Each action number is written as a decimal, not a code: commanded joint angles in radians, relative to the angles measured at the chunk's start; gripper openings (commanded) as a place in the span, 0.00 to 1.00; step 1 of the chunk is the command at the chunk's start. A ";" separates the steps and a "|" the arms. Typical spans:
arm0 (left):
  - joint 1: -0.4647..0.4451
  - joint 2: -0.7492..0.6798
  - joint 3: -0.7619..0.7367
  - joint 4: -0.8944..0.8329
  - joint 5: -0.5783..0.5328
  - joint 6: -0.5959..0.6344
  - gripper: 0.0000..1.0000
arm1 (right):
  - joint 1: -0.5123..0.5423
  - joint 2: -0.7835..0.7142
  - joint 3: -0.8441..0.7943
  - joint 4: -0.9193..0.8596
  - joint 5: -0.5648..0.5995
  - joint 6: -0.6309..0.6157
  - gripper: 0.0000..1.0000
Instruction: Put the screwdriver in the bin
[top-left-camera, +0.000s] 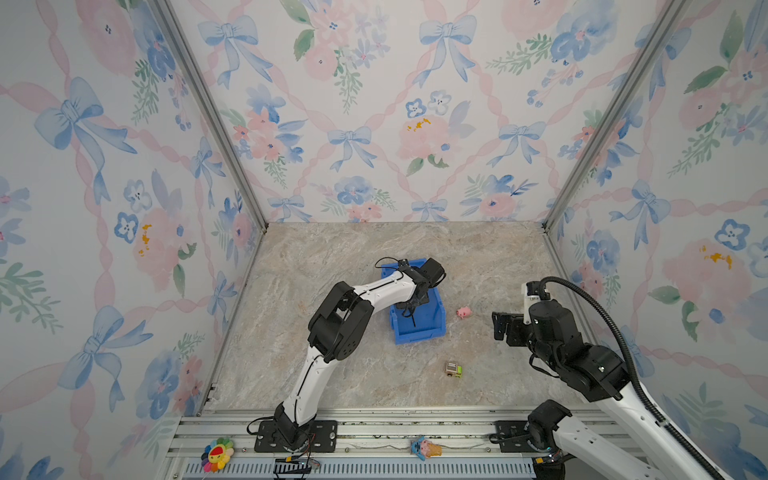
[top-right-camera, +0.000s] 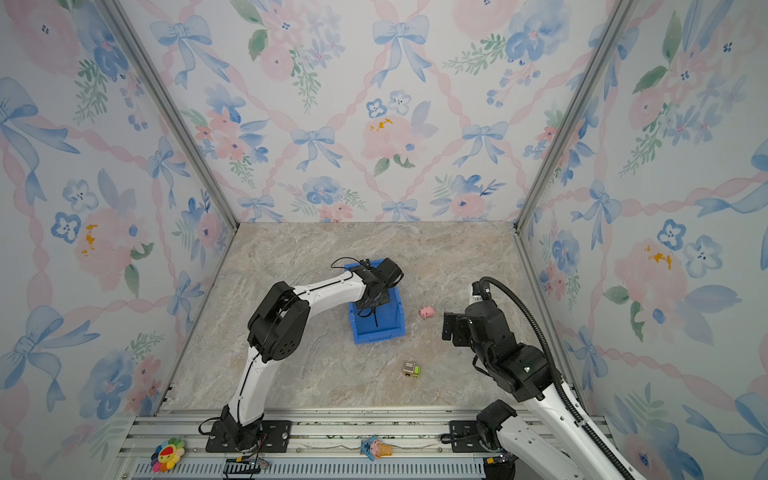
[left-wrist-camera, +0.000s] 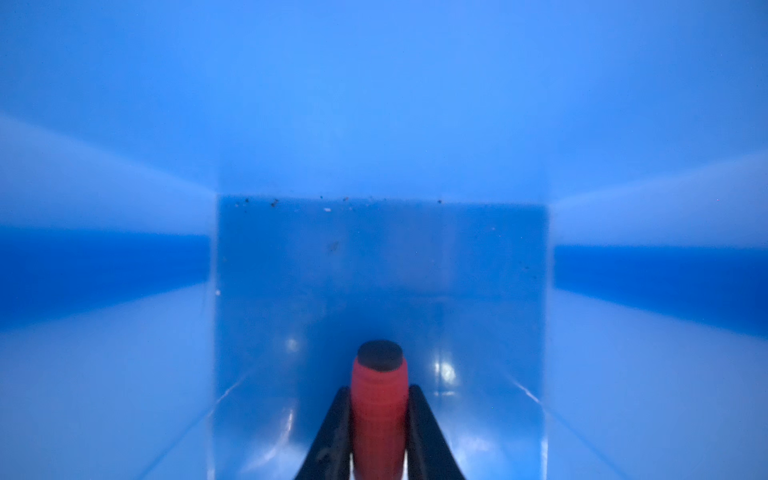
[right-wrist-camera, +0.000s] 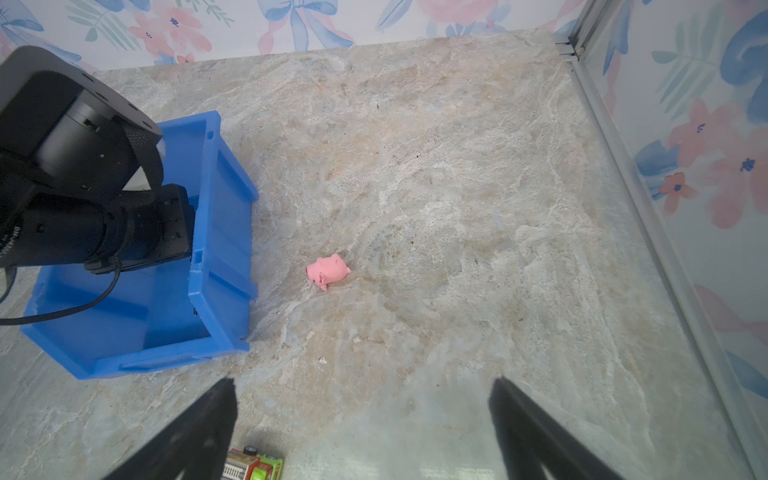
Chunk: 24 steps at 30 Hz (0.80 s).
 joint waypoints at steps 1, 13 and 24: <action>0.004 0.021 0.018 -0.021 -0.015 0.009 0.33 | -0.014 -0.002 0.023 0.007 0.017 -0.026 0.97; -0.002 -0.069 0.043 -0.021 -0.004 0.020 0.60 | -0.022 -0.008 0.044 0.000 0.028 -0.052 0.97; -0.089 -0.312 -0.039 -0.021 -0.024 0.107 0.98 | -0.025 -0.084 0.022 -0.020 0.038 -0.027 0.97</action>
